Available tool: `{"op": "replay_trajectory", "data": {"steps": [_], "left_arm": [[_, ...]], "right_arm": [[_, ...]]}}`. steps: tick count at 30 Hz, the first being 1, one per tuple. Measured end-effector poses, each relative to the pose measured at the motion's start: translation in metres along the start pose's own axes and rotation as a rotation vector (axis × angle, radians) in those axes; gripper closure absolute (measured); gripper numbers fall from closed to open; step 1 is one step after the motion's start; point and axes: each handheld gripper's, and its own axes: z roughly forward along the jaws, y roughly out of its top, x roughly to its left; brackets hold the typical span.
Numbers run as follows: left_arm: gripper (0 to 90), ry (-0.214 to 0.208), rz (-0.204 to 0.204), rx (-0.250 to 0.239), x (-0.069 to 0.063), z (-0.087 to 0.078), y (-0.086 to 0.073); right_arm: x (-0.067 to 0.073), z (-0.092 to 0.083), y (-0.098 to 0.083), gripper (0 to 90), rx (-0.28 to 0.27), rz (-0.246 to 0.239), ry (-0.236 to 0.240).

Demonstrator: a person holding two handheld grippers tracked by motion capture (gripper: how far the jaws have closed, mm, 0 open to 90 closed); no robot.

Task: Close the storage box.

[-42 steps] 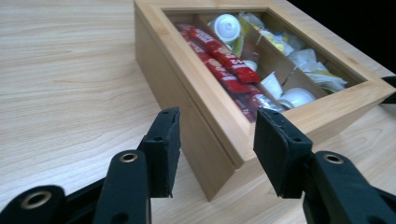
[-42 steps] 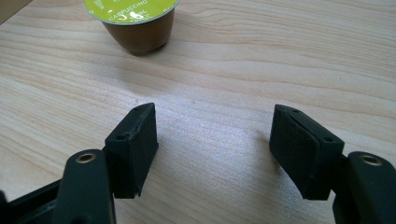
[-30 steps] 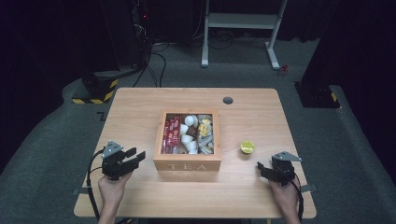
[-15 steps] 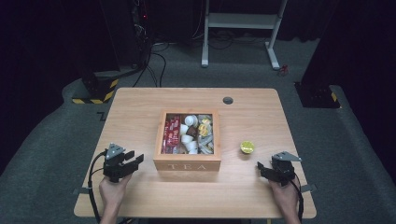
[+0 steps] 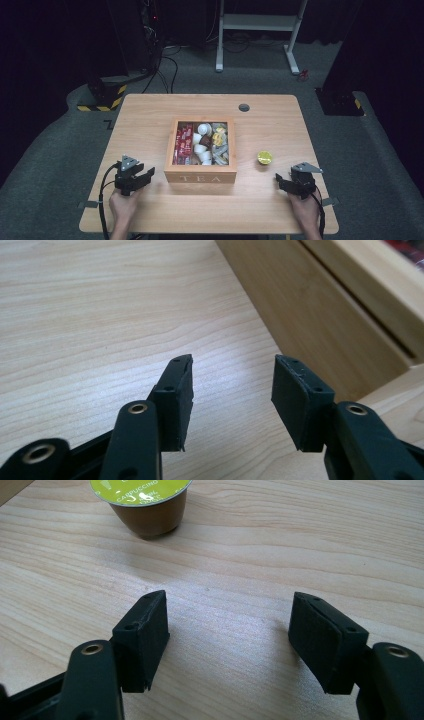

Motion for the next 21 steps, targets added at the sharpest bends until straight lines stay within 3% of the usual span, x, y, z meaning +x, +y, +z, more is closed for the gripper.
{"op": "replay_trajectory", "data": {"steps": [3, 12, 21], "left_arm": [[50.7, 0.004, -0.022, 0.001, 0.001, 0.004, -0.002], [50.0, 0.029, -0.015, 0.026, 0.002, 0.017, -0.004], [49.4, 0.045, -0.048, 0.032, 0.005, 0.026, -0.005]], "right_arm": [[0.0, 0.0, 0.0, 32.5, 0.0, 0.0, 0.0], [0.0, 0.0, 0.0, 32.5, 0.0, 0.0, 0.0], [0.0, 0.0, 0.0, 32.5, 0.0, 0.0, 0.0]]}}
